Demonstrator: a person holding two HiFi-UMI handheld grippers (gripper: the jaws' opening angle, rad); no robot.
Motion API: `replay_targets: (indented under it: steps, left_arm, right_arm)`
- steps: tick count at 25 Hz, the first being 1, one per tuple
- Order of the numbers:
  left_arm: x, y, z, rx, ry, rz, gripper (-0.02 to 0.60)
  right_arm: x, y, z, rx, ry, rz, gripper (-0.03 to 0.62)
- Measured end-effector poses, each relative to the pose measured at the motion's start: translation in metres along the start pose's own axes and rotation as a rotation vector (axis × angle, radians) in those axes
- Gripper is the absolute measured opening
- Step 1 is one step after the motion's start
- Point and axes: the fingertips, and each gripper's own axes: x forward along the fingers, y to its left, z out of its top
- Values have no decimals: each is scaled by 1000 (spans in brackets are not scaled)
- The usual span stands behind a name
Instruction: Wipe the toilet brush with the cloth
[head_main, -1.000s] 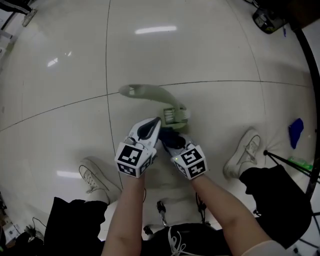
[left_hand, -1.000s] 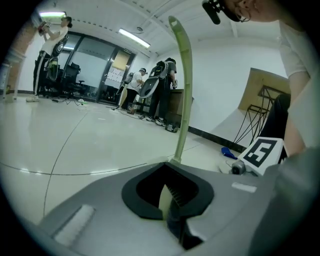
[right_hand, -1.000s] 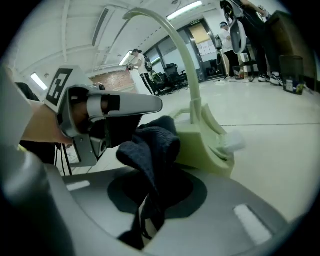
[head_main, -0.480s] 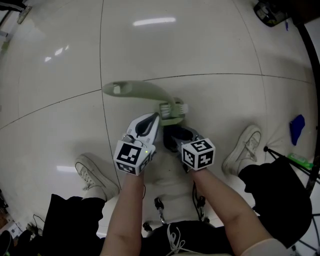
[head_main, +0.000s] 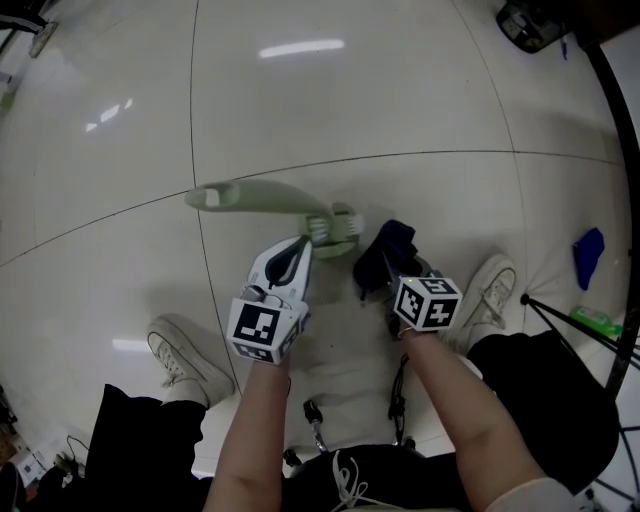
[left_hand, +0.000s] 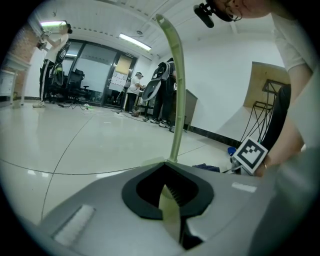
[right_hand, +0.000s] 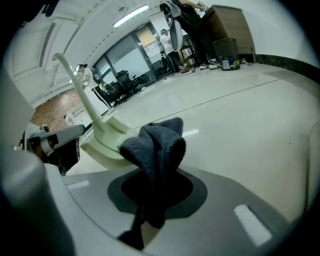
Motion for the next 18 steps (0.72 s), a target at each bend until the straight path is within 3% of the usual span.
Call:
replay_targets:
  steps: [3,7,11,18]
  left_arm:
    - [5,-8,1,-12,-4,-20,6]
    - [10,-8,5,-12,-6,-25,6]
    - [16,-7,6,-16,-4,-24,6]
    - [18,-7,-3,-27,4,-15,6]
  right_arm:
    - [13,-1,25,17,4,104,66]
    - [36,27,61,-43,35,277,66]
    - [56,36,73,-68,122,352,66]
    - [60,31,58,185,226,499,63]
